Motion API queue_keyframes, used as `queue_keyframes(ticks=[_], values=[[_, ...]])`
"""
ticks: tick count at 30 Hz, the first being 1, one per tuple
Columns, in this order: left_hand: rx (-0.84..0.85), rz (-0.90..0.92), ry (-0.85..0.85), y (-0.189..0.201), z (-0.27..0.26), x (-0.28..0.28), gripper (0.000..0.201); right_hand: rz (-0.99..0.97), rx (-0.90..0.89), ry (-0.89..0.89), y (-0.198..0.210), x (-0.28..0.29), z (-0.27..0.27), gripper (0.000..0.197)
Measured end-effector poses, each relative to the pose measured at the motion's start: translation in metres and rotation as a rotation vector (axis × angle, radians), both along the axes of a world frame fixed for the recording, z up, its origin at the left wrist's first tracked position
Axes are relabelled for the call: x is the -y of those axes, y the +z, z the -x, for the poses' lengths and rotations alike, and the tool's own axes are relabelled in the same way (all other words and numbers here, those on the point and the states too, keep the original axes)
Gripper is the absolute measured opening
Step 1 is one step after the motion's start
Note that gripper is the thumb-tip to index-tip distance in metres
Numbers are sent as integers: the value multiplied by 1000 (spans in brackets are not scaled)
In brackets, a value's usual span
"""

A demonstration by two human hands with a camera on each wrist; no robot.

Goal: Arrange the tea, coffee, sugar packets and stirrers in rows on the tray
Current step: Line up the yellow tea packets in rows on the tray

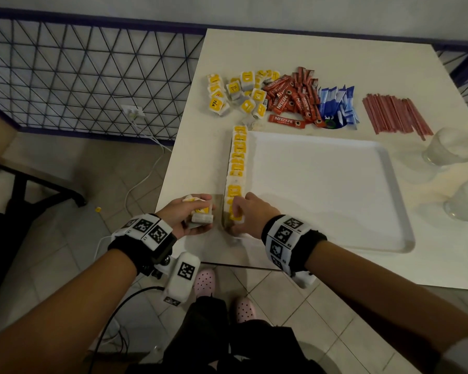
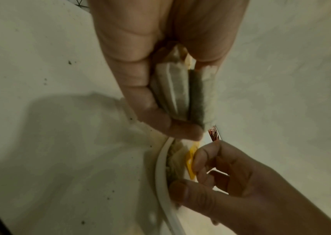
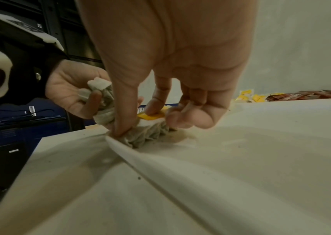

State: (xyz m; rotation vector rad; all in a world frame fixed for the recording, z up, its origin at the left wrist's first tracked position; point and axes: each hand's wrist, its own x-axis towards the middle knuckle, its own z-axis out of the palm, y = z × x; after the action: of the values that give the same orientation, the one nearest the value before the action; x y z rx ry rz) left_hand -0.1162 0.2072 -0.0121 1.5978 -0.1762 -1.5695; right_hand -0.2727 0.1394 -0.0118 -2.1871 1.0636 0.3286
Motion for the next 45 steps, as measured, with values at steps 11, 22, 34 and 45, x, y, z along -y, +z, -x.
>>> queue_keyframes(ticks=[11, 22, 34, 45], values=[[-61, 86, 0, 16, 0, 17, 4, -230, 297, -348, 22, 18, -2, 22], [23, 292, -211, 48, 7, 76, 27, -480, 460, -636, 62, 51, -18, 31], [4, 351, -356, 48, -21, 113, 24, -381, 635, -778, 73, 82, -33, 16], [86, 261, -462, 33, -31, 129, 6, -319, 652, -836, 60, 99, -28, 10]])
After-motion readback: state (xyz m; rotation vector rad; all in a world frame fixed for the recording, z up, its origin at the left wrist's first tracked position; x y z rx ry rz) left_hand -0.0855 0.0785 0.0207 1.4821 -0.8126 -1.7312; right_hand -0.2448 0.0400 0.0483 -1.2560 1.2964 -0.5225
